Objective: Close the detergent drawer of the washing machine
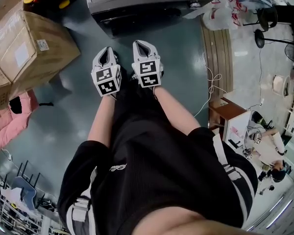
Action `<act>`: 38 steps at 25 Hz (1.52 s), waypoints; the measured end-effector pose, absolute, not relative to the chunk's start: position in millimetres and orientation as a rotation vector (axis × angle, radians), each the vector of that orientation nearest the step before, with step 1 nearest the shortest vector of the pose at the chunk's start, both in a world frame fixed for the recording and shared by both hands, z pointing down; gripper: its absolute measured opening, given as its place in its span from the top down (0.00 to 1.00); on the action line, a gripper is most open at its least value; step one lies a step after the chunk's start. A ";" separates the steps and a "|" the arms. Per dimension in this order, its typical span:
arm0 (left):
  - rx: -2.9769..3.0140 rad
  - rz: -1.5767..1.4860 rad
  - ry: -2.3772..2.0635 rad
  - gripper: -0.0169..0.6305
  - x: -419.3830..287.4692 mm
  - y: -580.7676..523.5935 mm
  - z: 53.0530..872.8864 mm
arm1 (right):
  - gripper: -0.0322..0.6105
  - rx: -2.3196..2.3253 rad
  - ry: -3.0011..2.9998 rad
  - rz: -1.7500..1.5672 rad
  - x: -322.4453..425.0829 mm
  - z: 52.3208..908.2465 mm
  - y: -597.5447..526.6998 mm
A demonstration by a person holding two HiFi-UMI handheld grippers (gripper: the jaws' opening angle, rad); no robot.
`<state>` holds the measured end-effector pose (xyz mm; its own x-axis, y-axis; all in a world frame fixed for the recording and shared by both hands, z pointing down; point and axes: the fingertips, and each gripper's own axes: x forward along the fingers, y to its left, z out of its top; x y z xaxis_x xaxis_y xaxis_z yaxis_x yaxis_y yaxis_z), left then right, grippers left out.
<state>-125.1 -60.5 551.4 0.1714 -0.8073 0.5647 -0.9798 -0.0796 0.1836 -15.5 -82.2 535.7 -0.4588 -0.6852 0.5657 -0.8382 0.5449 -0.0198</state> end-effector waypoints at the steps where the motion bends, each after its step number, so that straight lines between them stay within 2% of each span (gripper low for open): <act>1: 1.934 0.431 -1.683 0.96 -124.1 -56.7 550.5 | 0.94 1.220 -2.288 0.402 -15.8 534.6 -77.2; 17: 2.050 0.327 -1.650 0.96 -117.1 -31.1 497.9 | 0.94 1.131 -2.463 0.313 -33.9 478.5 -43.1; 30: 2.297 0.199 -1.629 0.97 -163.3 -53.9 395.8 | 0.94 1.252 -2.605 0.170 -99.1 385.2 -57.8; 38: 2.444 0.122 -1.635 0.97 -185.3 -68.2 331.2 | 0.94 1.358 -2.660 0.035 -108.4 319.9 -74.7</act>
